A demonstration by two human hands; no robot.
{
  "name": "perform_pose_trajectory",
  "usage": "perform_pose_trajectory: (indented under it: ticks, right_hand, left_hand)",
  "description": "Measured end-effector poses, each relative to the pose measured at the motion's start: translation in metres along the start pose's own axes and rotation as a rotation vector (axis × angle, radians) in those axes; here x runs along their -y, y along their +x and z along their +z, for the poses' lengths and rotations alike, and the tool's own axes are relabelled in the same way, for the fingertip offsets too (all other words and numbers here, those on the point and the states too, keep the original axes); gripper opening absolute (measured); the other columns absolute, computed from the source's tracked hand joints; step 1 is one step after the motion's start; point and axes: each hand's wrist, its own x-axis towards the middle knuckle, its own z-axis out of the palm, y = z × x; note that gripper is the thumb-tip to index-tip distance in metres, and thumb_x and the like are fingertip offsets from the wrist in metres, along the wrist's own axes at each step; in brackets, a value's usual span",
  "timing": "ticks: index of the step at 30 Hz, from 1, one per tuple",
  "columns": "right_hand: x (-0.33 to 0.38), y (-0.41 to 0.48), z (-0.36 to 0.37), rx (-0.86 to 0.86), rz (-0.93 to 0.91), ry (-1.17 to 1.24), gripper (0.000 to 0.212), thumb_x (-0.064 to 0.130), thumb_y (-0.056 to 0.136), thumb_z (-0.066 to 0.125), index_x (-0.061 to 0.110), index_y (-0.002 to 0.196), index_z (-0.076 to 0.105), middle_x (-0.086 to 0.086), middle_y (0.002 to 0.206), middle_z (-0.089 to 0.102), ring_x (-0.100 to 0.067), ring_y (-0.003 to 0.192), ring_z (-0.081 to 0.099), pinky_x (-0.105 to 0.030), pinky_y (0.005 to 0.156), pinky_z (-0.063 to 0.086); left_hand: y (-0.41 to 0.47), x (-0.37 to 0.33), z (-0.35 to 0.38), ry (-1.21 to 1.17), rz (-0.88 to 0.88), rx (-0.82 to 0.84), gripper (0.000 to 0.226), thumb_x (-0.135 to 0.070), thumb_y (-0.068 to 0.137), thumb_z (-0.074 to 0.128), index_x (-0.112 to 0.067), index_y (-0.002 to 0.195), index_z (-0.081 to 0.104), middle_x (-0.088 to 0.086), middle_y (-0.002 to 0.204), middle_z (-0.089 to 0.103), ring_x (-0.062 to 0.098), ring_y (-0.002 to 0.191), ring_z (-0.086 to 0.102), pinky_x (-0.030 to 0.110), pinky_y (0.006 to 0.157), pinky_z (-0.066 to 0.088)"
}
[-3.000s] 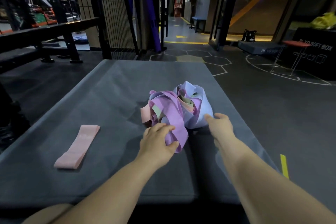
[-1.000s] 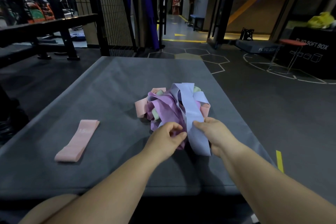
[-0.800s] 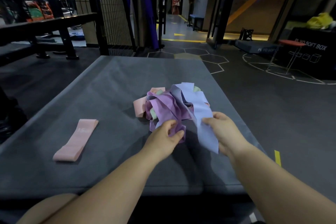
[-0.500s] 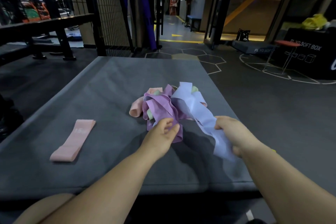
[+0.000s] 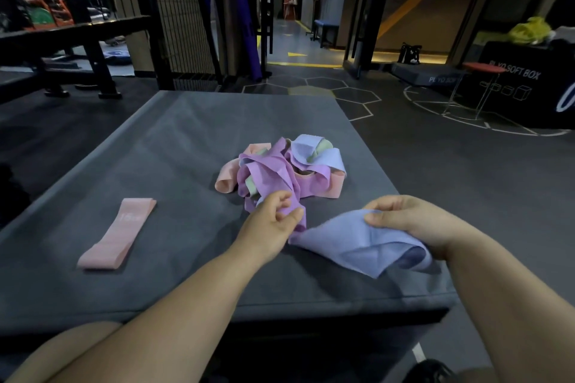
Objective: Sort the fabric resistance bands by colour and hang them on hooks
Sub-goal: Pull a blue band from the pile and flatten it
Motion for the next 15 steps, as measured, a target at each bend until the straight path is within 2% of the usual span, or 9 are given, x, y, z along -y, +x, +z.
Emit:
perform_pose_trajectory:
  ticks: [2, 5, 7, 8, 9, 11, 12, 13, 15]
  right_hand:
    - [-0.001, 0.0, 0.002, 0.039, 0.003, -0.038, 0.016, 0.021, 0.07, 0.071, 0.011, 0.081, 0.075, -0.012, 0.084, 0.071, -0.018, 0.075, 0.066, -0.024, 0.066, 0.053]
    - [-0.002, 0.001, 0.003, 0.046, 0.014, -0.074, 0.018, 0.021, 0.072, 0.071, 0.01, 0.086, 0.074, -0.011, 0.087, 0.072, -0.018, 0.078, 0.066, -0.024, 0.068, 0.053]
    - [-0.003, 0.003, 0.004, 0.025, 0.024, -0.086, 0.011, 0.014, 0.079, 0.073, 0.007, 0.088, 0.072, -0.011, 0.087, 0.071, -0.019, 0.078, 0.065, -0.024, 0.068, 0.053]
    - [-0.002, 0.003, 0.005, 0.013, 0.03, -0.095, 0.004, 0.009, 0.085, 0.069, 0.006, 0.088, 0.072, -0.011, 0.086, 0.071, -0.019, 0.077, 0.065, -0.024, 0.068, 0.053]
    - [-0.003, 0.004, 0.005, 0.0, 0.029, -0.095, 0.008, 0.005, 0.09, 0.064, 0.006, 0.087, 0.071, -0.011, 0.085, 0.07, -0.019, 0.076, 0.064, -0.024, 0.068, 0.053]
    - [-0.003, 0.006, 0.005, -0.039, 0.029, -0.079, 0.015, 0.003, 0.092, 0.059, 0.007, 0.082, 0.07, -0.01, 0.08, 0.069, -0.019, 0.072, 0.063, -0.025, 0.067, 0.052]
    - [-0.003, 0.006, 0.005, -0.064, 0.027, -0.054, 0.016, 0.004, 0.092, 0.059, 0.008, 0.079, 0.069, -0.009, 0.077, 0.068, -0.019, 0.07, 0.062, -0.026, 0.066, 0.052]
    - [-0.003, 0.006, 0.005, -0.086, 0.017, -0.021, 0.018, 0.005, 0.092, 0.059, 0.009, 0.077, 0.068, -0.007, 0.075, 0.068, -0.018, 0.069, 0.062, -0.026, 0.066, 0.051]
    - [-0.001, 0.006, 0.004, -0.13, -0.004, 0.043, 0.021, 0.007, 0.093, 0.057, 0.01, 0.076, 0.068, -0.005, 0.073, 0.069, -0.017, 0.067, 0.064, -0.026, 0.065, 0.053]
  left_hand:
    - [-0.001, 0.001, 0.002, 0.061, 0.052, 0.033, 0.043, -0.034, 0.093, 0.06, -0.03, 0.134, 0.047, -0.012, 0.129, 0.05, 0.01, 0.111, 0.054, 0.026, 0.094, 0.044]
    - [-0.003, 0.005, 0.005, 0.228, 0.158, 0.142, 0.052, -0.037, 0.092, 0.061, -0.033, 0.14, 0.043, -0.011, 0.139, 0.044, 0.008, 0.125, 0.043, 0.021, 0.101, 0.034]
    - [-0.004, 0.009, 0.007, 0.327, 0.189, 0.238, 0.057, -0.043, 0.09, 0.062, -0.033, 0.142, 0.042, -0.006, 0.141, 0.044, 0.01, 0.128, 0.042, 0.024, 0.108, 0.032]
    - [-0.004, 0.011, 0.009, 0.347, 0.194, 0.273, 0.059, -0.05, 0.086, 0.061, -0.033, 0.141, 0.046, -0.003, 0.139, 0.048, 0.012, 0.126, 0.047, 0.028, 0.109, 0.035]
    - [-0.005, 0.012, 0.009, 0.365, 0.208, 0.295, 0.061, -0.059, 0.081, 0.056, -0.033, 0.136, 0.052, -0.003, 0.132, 0.055, 0.011, 0.119, 0.053, 0.032, 0.106, 0.041]
    - [-0.009, 0.009, 0.009, 0.367, 0.254, 0.341, 0.058, -0.067, 0.078, 0.041, -0.027, 0.114, 0.065, -0.01, 0.098, 0.065, 0.007, 0.092, 0.059, 0.036, 0.093, 0.049]
    - [-0.009, 0.007, 0.009, 0.332, 0.263, 0.373, 0.058, -0.065, 0.081, 0.036, -0.02, 0.102, 0.065, -0.008, 0.082, 0.061, 0.009, 0.079, 0.056, 0.037, 0.086, 0.05]
    - [-0.01, 0.006, 0.008, 0.293, 0.268, 0.412, 0.057, -0.064, 0.084, 0.036, -0.014, 0.094, 0.062, -0.003, 0.076, 0.058, 0.013, 0.073, 0.053, 0.038, 0.082, 0.047]
    - [-0.01, 0.004, 0.005, 0.31, 0.275, 0.468, 0.047, -0.059, 0.082, 0.051, -0.015, 0.095, 0.064, 0.0, 0.082, 0.062, 0.019, 0.078, 0.055, 0.033, 0.079, 0.047]
